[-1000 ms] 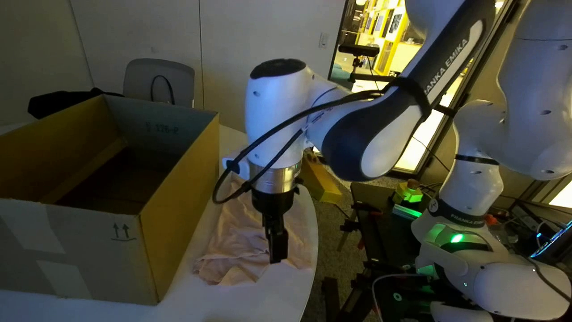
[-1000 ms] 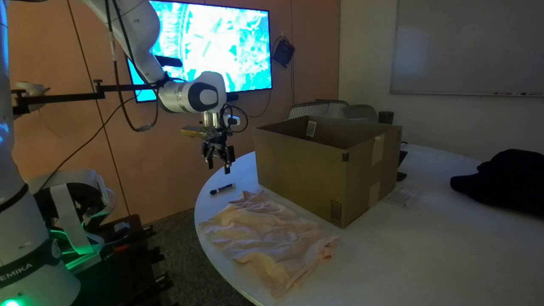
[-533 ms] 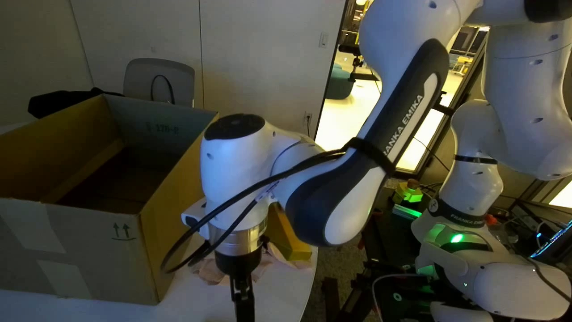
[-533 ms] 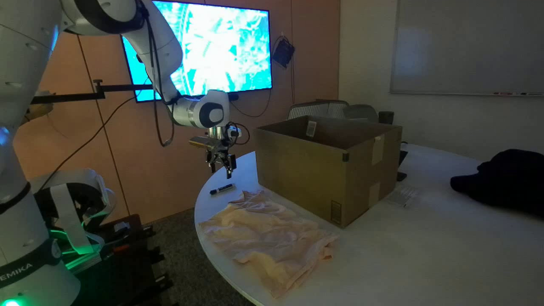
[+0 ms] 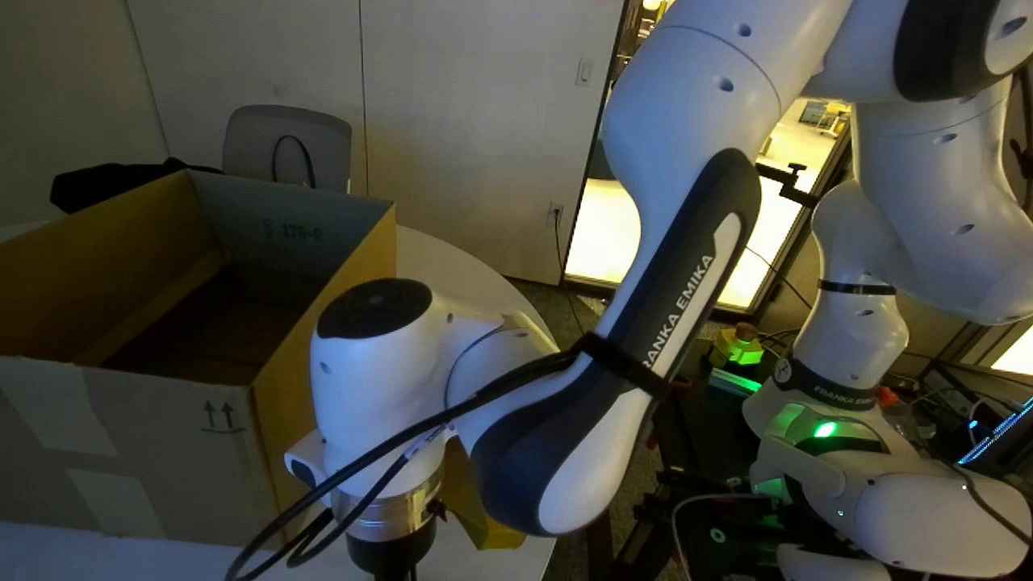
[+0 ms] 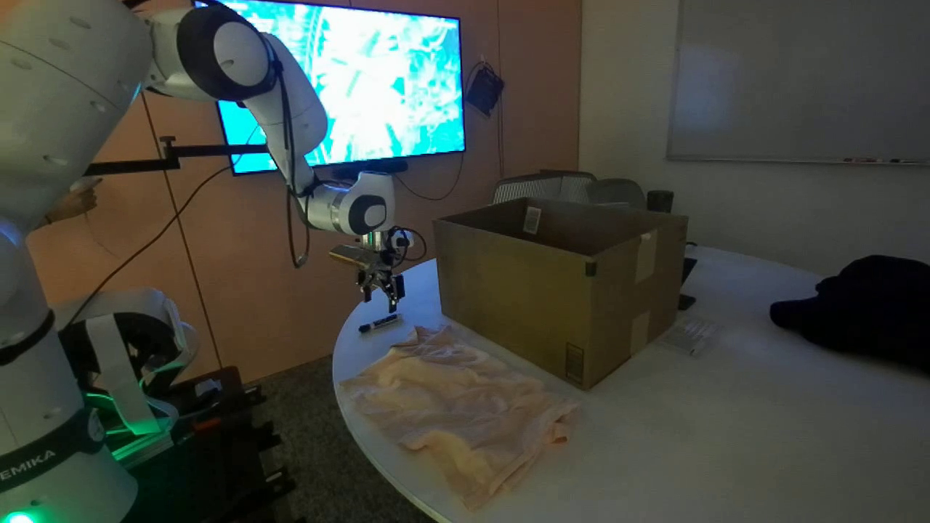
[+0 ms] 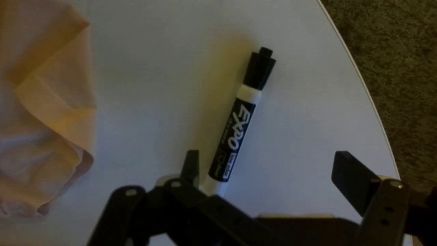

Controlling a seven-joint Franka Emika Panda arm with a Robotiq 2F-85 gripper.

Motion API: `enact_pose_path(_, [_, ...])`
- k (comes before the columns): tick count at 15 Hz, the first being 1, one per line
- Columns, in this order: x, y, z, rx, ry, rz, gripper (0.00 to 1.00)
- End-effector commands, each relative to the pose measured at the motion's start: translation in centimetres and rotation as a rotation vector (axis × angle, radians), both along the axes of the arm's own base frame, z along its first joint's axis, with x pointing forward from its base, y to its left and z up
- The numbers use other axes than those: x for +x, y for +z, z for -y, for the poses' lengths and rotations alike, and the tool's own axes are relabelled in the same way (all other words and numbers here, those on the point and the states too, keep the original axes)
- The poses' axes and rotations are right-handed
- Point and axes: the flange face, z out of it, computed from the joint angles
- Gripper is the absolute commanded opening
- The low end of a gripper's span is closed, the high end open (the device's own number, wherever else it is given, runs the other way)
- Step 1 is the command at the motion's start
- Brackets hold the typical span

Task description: Pick up the marker and wrap it on the cloth, then pick up the cloth and put it in the box

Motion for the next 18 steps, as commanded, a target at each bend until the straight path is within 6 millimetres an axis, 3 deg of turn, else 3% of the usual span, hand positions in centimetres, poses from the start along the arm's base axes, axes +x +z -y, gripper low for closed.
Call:
enact_pose_path(1, [1.3, -2.3, -0.8, -0.02, -0.041, 0.012, 1.0])
enact_pose_path(6, [1.6, -4.5, -0.7, -0.055, -0.069, -0.004, 1.0])
enact_pose_path(10, [1.5, -4.8, -0.7, -0.073, -0.072, -0.011, 1.0])
enact_pose_path(12, [1.5, -4.8, -0.5, -0.08, -0.068, -0.02, 0.72])
enact_pose_path(18, [1.4, -3.2, -1.3, -0.099, -0.041, -0.054, 0.24])
